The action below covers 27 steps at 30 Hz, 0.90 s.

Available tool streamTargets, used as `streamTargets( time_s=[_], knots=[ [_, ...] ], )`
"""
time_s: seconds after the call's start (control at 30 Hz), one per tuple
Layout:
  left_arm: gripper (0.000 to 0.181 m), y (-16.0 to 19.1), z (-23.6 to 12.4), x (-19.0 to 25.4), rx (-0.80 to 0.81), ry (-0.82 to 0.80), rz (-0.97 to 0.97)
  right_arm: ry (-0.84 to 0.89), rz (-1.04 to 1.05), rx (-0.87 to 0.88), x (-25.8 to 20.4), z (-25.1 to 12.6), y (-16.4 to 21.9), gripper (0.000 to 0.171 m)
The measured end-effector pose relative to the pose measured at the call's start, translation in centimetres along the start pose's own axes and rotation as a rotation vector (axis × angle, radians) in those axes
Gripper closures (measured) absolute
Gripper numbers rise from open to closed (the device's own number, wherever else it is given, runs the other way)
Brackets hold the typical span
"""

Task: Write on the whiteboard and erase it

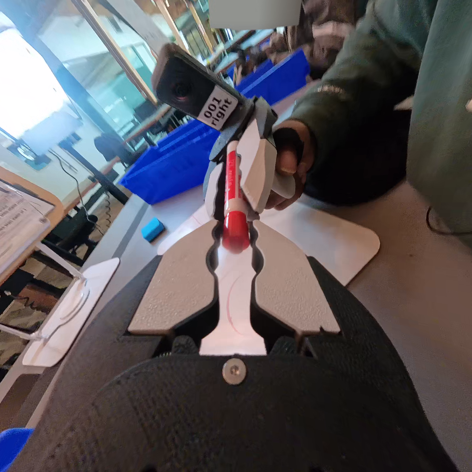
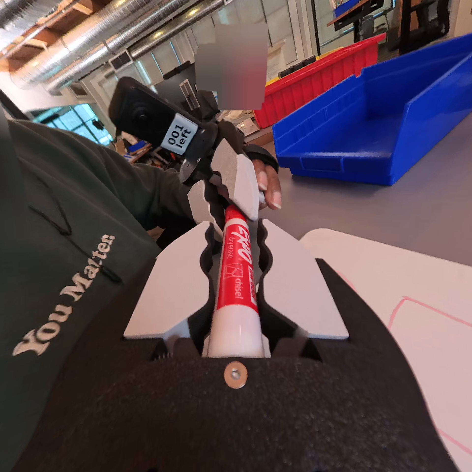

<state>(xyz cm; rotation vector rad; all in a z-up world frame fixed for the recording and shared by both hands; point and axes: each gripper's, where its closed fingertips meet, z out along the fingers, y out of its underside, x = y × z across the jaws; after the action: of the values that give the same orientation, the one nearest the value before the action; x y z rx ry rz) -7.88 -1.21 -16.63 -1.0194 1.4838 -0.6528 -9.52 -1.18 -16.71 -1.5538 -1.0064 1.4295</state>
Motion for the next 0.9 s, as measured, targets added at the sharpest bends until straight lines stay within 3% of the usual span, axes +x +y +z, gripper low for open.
streamTargets(
  time_s=[0.07,0.17,0.3,0.37,0.5,0.57,0.7,0.77,0.9],
  knots=[
    [0.147,-1.1,-1.0,-1.1,0.062,-0.032,-0.041,0.005,-0.086,-0.018,-0.6,-1.5,-1.1,0.138],
    [0.154,0.0,-3.8,-3.8,0.095,-0.127,-0.18,0.238,-0.298,-0.074,1.2,-7.1,-2.4,0.137],
    [0.179,4.1,-6.0,-6.4,0.04,-0.236,-0.344,0.731,-0.492,-0.196,6.2,-19.8,-5.7,0.137],
    [0.181,4.7,-6.0,-6.6,0.035,-0.215,-0.381,0.984,-0.57,-0.303,9.6,-27.2,-7.5,0.137],
    [0.181,5.6,-5.2,-6.3,-0.013,-0.193,-0.38,1.26,-0.662,-0.61,17.7,-38.1,-8.1,0.137],
    [0.181,6.3,-5.1,-6.3,-0.042,-0.216,-0.371,1.287,-0.705,-0.786,21.7,-40.6,-6.9,0.136],
    [0.181,7.4,-5.6,-6.8,-0.075,-0.27,-0.373,1.231,-0.716,-1.055,28.4,-41.7,-3.5,0.137],
    [0.181,7.7,-5.7,-6.9,-0.086,-0.281,-0.378,1.203,-0.606,-1.087,30.5,-42.0,-1.7,0.137],
    [0.181,8.2,-5.8,-6.9,-0.092,-0.282,-0.396,1.169,-0.339,-0.965,32.0,-42.1,-0.2,0.131]
  ],
)
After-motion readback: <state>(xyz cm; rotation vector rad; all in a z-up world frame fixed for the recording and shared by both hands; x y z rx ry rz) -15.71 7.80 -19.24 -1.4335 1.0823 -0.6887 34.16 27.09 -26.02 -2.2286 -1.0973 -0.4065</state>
